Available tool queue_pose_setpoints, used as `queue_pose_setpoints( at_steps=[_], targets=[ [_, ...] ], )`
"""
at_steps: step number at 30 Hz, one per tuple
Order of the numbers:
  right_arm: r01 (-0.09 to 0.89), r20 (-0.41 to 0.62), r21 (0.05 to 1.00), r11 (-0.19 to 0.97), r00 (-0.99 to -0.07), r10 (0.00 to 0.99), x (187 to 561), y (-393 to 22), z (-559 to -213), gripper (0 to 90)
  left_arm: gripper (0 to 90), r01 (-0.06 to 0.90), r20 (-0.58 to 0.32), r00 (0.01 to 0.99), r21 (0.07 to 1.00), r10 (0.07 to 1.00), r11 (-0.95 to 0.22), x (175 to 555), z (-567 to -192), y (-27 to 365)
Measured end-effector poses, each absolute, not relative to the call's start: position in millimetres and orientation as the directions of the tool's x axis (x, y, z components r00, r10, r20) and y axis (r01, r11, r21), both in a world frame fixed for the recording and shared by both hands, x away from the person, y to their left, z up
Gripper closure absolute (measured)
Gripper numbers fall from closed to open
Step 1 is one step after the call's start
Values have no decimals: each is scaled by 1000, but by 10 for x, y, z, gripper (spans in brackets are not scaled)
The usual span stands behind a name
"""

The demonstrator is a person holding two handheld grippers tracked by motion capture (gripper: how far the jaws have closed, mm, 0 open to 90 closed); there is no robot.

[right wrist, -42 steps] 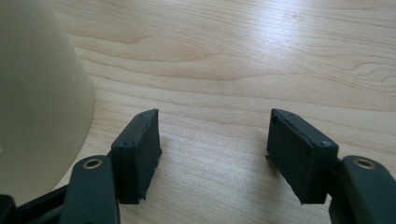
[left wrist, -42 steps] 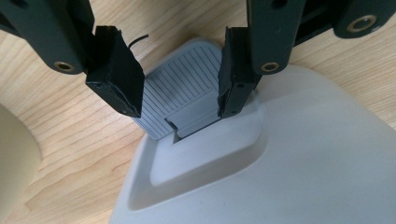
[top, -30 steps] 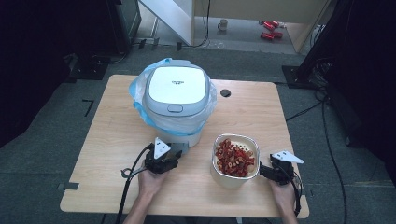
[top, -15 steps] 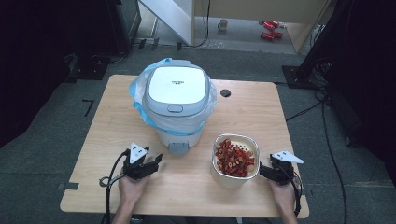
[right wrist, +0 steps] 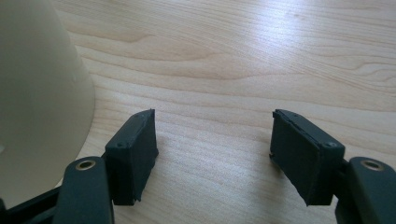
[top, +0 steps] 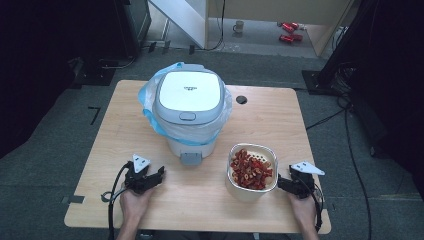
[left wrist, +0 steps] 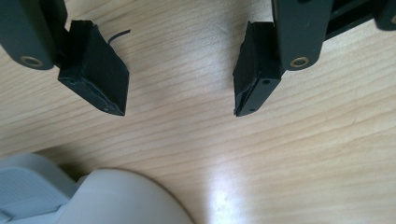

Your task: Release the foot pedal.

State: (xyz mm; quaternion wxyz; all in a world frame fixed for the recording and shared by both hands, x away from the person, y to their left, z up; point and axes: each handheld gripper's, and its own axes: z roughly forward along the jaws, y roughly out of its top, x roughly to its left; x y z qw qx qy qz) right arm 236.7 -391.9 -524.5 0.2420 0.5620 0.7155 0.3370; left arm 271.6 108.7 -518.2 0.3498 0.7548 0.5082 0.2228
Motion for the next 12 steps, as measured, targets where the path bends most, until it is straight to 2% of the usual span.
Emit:
queue_pose_setpoints(
  at_steps=[3,12],
  targets=[
    [641,32,754,141,-251,967,2367,-3919,-5245,319,347,604,10,388,752,921,-263,2708,-5184,1054],
    [643,30,753,142,-248,968,2369,-3920,-5246,303,327,609,3,389,749,921,-260,2713,-5185,1058]
  ],
)
